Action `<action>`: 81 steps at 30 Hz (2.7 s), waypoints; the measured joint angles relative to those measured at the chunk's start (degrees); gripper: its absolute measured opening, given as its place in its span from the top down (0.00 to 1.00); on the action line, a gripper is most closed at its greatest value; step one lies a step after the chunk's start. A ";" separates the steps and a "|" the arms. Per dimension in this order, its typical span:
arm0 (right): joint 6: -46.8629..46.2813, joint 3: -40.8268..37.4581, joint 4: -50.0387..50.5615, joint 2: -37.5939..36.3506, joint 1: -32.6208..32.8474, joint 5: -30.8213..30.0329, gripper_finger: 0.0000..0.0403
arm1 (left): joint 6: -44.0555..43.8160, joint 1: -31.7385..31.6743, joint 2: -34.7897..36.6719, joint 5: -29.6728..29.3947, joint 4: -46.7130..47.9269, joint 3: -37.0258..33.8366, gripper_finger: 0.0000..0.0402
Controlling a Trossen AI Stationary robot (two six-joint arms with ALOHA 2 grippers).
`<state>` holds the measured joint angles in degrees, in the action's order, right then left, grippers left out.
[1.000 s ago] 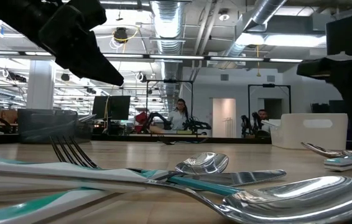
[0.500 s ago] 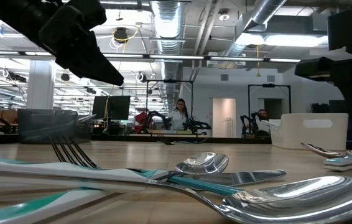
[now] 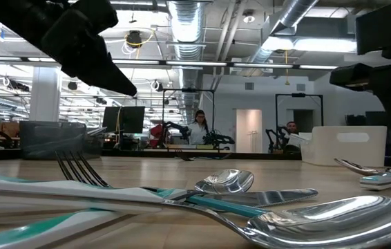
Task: Sort silverware by color (type)
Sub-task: Put the blue white spoon into the right white bin
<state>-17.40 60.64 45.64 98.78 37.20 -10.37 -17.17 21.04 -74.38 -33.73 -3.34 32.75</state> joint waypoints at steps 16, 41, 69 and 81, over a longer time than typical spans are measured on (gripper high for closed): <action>3.03 0.10 0.55 3.85 -0.96 -0.45 0.68 | 2.08 -3.12 -0.71 -4.09 -1.13 -0.35 0.68; -0.76 2.38 0.61 -11.13 -2.89 -14.76 0.96 | 7.64 -4.29 -0.71 -4.33 -5.73 -0.30 0.68; -50.27 -22.29 -12.91 -15.60 -6.98 2.44 0.52 | 4.02 -6.91 -0.73 -1.12 -6.83 -0.30 0.68; -44.96 -24.09 -16.79 -17.18 -7.78 -2.62 0.88 | 4.29 -7.09 -0.73 -1.60 -6.92 -0.30 0.68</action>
<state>-62.36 36.55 28.85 81.60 29.42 -12.99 -12.88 13.95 -75.11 -35.33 -10.26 32.45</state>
